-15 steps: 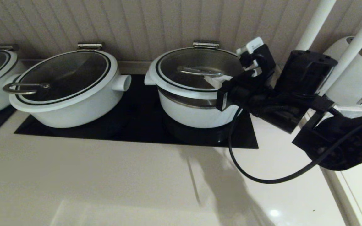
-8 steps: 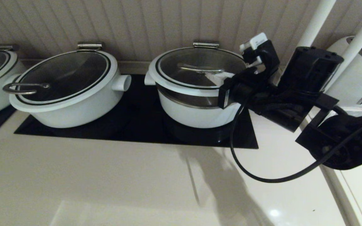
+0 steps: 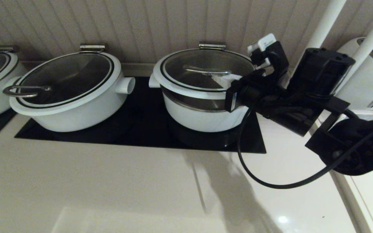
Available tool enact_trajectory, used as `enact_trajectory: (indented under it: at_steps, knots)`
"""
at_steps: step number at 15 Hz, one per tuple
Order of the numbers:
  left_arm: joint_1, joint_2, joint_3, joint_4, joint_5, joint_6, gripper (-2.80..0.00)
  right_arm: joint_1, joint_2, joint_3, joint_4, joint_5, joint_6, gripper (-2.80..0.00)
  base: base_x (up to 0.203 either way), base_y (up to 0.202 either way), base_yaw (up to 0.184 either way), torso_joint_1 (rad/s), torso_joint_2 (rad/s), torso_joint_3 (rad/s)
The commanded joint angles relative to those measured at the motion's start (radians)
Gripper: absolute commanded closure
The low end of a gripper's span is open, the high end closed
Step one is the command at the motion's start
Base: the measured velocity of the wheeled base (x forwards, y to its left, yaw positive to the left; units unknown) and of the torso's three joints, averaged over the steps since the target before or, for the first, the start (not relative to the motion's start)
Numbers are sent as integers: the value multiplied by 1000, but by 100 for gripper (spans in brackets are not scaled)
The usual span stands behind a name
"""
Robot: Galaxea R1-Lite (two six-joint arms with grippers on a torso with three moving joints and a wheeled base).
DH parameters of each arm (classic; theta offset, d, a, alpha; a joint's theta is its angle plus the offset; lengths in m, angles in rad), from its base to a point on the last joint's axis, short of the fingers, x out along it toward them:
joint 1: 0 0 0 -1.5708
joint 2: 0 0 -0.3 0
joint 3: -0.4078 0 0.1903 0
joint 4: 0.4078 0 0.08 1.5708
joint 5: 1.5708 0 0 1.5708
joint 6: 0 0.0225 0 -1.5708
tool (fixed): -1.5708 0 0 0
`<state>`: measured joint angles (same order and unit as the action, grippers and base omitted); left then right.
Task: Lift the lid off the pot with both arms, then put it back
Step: Open the food pot lid a small opening with the right arm, then hold the pot lid with the left arm
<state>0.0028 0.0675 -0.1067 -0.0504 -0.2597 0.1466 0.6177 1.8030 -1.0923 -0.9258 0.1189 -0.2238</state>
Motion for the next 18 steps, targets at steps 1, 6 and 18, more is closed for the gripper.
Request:
enact_trajectory:
  at_steps: [1,6,18]
  knots:
    - [0,181,-93,-13,-27,22,0,1,-5,0,-5,1,-2,0,0,0,0,0,0,0]
    - [-1,537,-183,-277,-47,33,0,1,-5,-3,-7,1,-2,0,0,0,0,0,0,0]
    - [-275,1193,-404,-694,-38,30,0,0,16,-42,0,1,-2,0,0,0,0,0,0,0]
